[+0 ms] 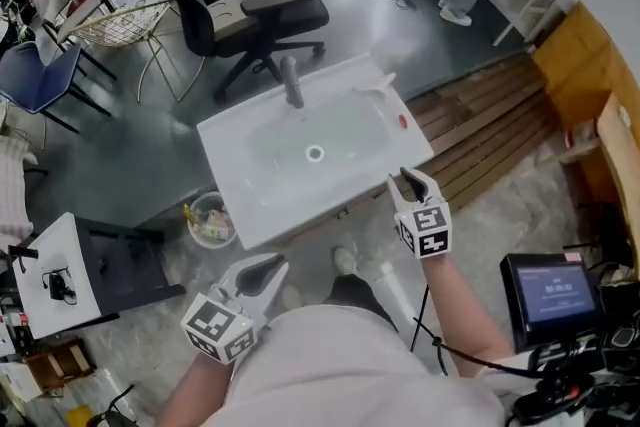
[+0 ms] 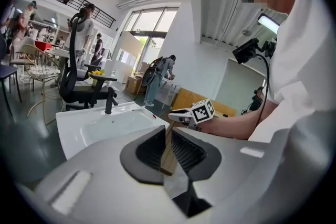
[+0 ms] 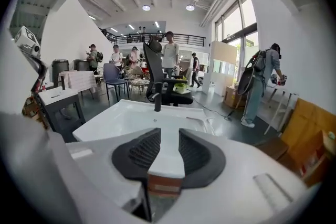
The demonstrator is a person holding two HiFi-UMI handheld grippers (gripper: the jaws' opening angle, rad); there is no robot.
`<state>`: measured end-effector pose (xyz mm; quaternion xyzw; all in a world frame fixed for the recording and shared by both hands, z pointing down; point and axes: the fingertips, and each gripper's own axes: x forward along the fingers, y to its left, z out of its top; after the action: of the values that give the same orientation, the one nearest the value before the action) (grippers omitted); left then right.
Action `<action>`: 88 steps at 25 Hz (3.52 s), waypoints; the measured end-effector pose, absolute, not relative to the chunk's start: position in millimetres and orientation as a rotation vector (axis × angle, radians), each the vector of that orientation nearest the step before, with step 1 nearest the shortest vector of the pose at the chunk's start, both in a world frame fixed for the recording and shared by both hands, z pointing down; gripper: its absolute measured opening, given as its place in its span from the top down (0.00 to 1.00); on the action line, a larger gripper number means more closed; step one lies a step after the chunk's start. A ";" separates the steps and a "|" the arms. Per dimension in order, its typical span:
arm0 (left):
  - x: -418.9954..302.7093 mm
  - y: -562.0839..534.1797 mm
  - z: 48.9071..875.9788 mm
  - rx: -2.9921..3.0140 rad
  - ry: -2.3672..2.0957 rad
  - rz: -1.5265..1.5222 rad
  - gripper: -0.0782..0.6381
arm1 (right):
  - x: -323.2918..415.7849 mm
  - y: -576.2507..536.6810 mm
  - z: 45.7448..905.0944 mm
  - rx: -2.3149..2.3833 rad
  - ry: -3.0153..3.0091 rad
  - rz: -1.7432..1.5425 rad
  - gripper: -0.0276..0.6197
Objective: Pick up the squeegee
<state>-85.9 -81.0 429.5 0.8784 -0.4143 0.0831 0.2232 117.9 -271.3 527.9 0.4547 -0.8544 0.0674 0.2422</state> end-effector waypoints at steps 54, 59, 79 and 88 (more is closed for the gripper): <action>-69.9 -186.6 415.5 2.049 -1.713 0.205 0.83 | 146.4 -567.5 657.8 1.144 -2.226 0.226 0.81; -89.8 -141.3 403.0 2.100 -1.688 0.166 0.84 | 138.6 -508.6 622.7 1.167 -2.229 0.211 0.81; -131.7 -12.9 393.2 2.248 -1.562 0.034 0.88 | 113.7 -319.3 516.9 1.230 -2.299 0.159 0.81; -138.6 40.0 401.3 2.285 -1.499 0.019 0.88 | 103.7 -233.2 492.2 1.231 -2.333 0.152 0.81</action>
<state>-138.6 40.0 401.3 0.8187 -0.5371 0.0067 0.2027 103.7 -233.2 492.2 0.4515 -0.8556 0.0556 0.2469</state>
